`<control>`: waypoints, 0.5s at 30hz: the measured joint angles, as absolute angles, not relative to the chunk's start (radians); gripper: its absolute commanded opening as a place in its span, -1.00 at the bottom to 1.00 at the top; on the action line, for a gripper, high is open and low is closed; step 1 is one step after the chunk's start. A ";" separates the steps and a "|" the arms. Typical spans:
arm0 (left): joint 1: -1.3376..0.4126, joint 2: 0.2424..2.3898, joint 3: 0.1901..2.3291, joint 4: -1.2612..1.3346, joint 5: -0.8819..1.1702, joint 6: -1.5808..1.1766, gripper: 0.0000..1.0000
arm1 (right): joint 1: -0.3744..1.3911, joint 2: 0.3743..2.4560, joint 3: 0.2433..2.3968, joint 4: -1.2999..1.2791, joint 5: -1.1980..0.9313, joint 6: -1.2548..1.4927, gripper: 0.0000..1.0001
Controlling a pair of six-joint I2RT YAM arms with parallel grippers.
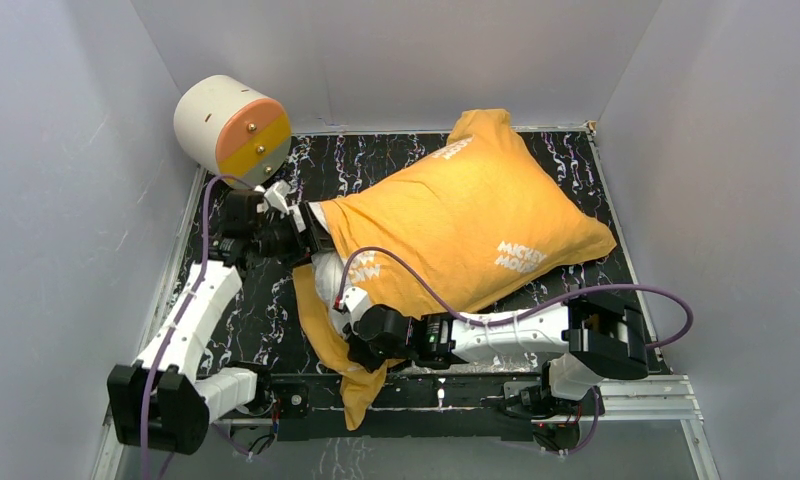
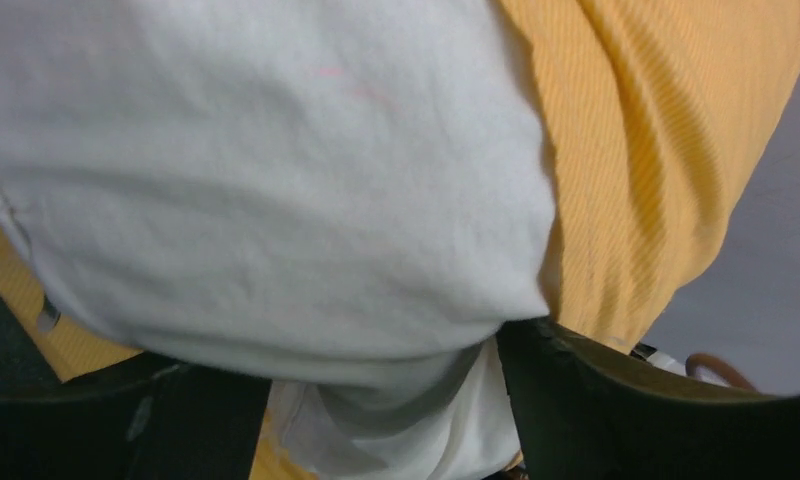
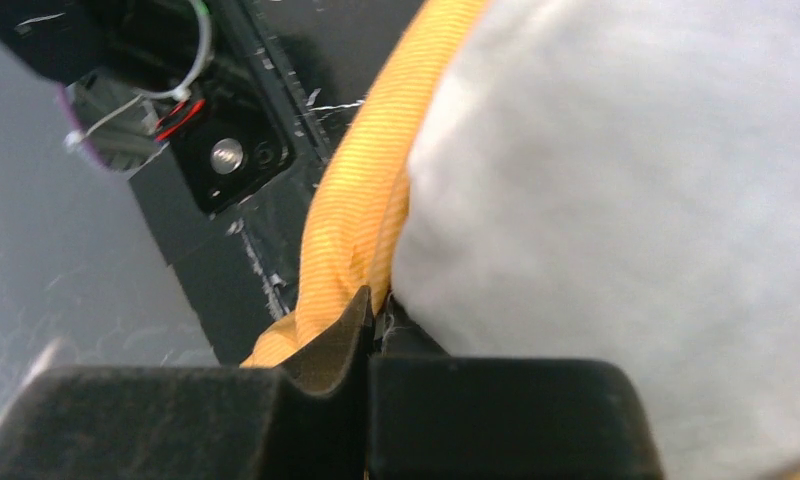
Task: Remove the pillowcase from the pillow
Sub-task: Remove the pillow from the pillowcase.
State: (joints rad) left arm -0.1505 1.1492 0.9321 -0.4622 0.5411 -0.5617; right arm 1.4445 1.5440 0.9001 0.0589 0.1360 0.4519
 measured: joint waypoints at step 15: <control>-0.161 0.624 0.456 -0.316 0.651 -0.720 0.69 | 1.483 1.541 0.720 0.363 0.318 0.573 -0.91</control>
State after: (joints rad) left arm -0.1612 0.6235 0.4561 -0.3164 0.6514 -0.7197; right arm 1.4826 1.5414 0.7197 0.3634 0.3180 0.5728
